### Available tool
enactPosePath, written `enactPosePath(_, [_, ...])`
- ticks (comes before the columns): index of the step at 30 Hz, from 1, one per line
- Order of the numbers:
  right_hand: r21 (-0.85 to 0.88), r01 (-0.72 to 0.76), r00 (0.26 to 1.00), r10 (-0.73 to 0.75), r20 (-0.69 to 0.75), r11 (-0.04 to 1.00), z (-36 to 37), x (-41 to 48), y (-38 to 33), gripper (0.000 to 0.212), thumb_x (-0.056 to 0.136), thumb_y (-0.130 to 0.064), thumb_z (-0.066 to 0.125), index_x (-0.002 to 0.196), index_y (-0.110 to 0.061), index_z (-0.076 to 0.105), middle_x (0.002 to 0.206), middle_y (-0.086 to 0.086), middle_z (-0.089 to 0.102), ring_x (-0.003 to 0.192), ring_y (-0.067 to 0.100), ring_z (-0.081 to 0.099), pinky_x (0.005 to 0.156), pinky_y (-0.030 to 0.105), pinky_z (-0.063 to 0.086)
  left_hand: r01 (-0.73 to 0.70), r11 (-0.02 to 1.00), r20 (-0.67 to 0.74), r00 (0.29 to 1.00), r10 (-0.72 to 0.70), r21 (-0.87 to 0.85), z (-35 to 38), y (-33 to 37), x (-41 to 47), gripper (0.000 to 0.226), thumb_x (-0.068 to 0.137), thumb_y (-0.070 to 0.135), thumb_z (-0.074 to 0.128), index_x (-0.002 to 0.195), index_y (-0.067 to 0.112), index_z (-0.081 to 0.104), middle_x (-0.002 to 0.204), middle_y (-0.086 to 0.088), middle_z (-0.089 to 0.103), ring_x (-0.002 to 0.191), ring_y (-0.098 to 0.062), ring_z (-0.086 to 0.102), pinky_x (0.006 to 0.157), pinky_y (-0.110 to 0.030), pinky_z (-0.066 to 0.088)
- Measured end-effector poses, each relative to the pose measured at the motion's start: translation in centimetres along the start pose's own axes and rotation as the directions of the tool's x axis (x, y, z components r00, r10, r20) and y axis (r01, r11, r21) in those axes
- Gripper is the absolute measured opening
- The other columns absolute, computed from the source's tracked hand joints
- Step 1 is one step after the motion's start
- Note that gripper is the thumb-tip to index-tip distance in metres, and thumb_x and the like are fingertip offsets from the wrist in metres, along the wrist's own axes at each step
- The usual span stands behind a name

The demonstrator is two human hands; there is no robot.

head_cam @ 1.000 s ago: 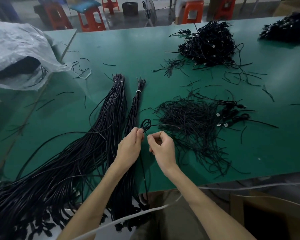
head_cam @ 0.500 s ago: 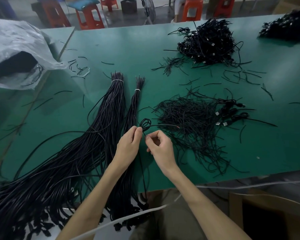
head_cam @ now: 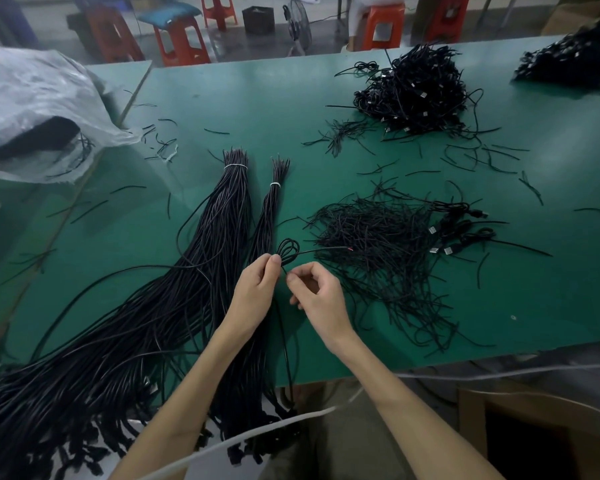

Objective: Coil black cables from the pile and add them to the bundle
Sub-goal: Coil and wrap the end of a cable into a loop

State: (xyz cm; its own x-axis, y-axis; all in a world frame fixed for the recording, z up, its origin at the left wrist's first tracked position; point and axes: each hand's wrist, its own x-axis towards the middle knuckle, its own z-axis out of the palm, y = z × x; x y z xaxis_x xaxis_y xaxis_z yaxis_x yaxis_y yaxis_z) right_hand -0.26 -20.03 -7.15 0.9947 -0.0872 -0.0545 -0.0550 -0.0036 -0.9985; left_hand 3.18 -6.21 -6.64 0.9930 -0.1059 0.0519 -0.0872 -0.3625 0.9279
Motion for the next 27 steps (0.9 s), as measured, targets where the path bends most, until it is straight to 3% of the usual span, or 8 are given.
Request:
enactPosePath(5, [0.158, -0.053, 0.979, 0.020, 0.204, 0.986, -2.5, -0.1, -2.0, 0.043, 0.085, -0.037, 0.080, 0.125, -0.033, 0.064, 0.107, 0.000, 0.061, 0.084, 0.008, 0.062, 0.075, 0.028, 0.053, 0.158, 0.962, 0.182, 0.976, -0.118, -0.224, -1.8, 1.3, -0.4, 0.045, 0.110, 0.032, 0.043, 0.066, 0.026, 0.048, 0.060, 0.009, 0.035, 0.050, -0.010, 0.027, 0.043, -0.019, 0.025])
enactPosePath(9, [0.285, -0.047, 0.929, -0.063, 0.366, 0.957, -3.5, 0.2, -3.3, 0.061, 0.083, -0.019, 0.083, 0.137, -0.035, 0.060, 0.112, 0.003, 0.061, 0.094, 0.013, 0.061, 0.082, 0.033, 0.051, 0.203, 0.954, 0.424, 0.901, -0.094, -0.220, -3.0, 3.0, -0.8, 0.044, 0.108, 0.040, 0.044, 0.067, 0.029, 0.051, 0.061, 0.008, 0.029, 0.050, -0.012, 0.021, 0.044, -0.022, 0.021])
enactPosePath(12, [0.242, -0.020, 0.900, -0.088, 0.427, 0.970, -3.5, 0.1, -3.9, 0.069, 0.083, -0.011, 0.084, 0.142, -0.035, 0.056, 0.111, 0.001, 0.062, 0.104, 0.015, 0.063, 0.095, 0.031, 0.051, 0.198, 0.961, 0.520, 0.851, -0.070, -0.195, -3.0, 3.8, -1.3, 0.037, 0.108, 0.042, 0.045, 0.074, 0.032, 0.057, 0.062, 0.009, 0.027, 0.051, -0.010, 0.020, 0.046, -0.021, 0.020])
enactPosePath(14, [0.192, 0.007, 0.898, -0.091, 0.431, 0.981, -3.4, -0.1, -4.0, 0.061, 0.083, -0.009, 0.084, 0.136, -0.028, 0.061, 0.114, 0.003, 0.068, 0.112, 0.017, 0.064, 0.100, 0.034, 0.052, 0.212, 0.955, 0.516, 0.853, -0.076, -0.210, -3.0, 3.8, -1.6, 0.038, 0.109, 0.041, 0.045, 0.078, 0.030, 0.064, 0.062, 0.010, 0.028, 0.051, -0.010, 0.021, 0.045, -0.020, 0.022])
enactPosePath(17, [0.121, 0.015, 0.910, -0.063, 0.409, 0.993, -3.5, -0.4, -3.9, 0.045, 0.083, -0.008, 0.083, 0.124, -0.017, 0.068, 0.117, 0.010, 0.072, 0.113, 0.023, 0.066, 0.104, 0.039, 0.053, 0.237, 0.951, 0.504, 0.857, -0.109, -0.199, -3.4, 3.4, -1.8, 0.042, 0.106, 0.045, 0.048, 0.090, 0.008, 0.063, 0.061, 0.011, 0.031, 0.050, -0.008, 0.023, 0.044, -0.017, 0.024])
enactPosePath(22, [-0.059, 0.118, 0.952, -0.096, 0.292, 0.991, -3.5, -0.7, -3.6, 0.031, 0.083, -0.016, 0.085, 0.111, -0.018, 0.074, 0.105, -0.012, 0.072, 0.098, 0.010, 0.066, 0.090, 0.027, 0.053, 0.229, 0.950, 0.490, 0.866, -0.100, -0.212, -3.9, 3.1, -2.3, 0.039, 0.097, 0.056, 0.050, 0.072, 0.027, 0.053, 0.062, 0.009, 0.032, 0.051, -0.011, 0.023, 0.045, -0.018, 0.026])
enactPosePath(27, [-0.263, 0.234, 0.966, -0.195, 0.167, 0.936, -3.1, -1.0, -3.5, 0.013, 0.088, -0.027, 0.080, 0.095, -0.018, 0.075, 0.097, -0.009, 0.068, 0.093, 0.006, 0.064, 0.081, 0.022, 0.050, 0.279, 0.915, 0.464, 0.878, -0.120, -0.291, -3.6, 3.3, -2.3, 0.039, 0.095, 0.056, 0.052, 0.072, 0.025, 0.053, 0.062, 0.008, 0.031, 0.050, -0.012, 0.023, 0.044, -0.019, 0.026])
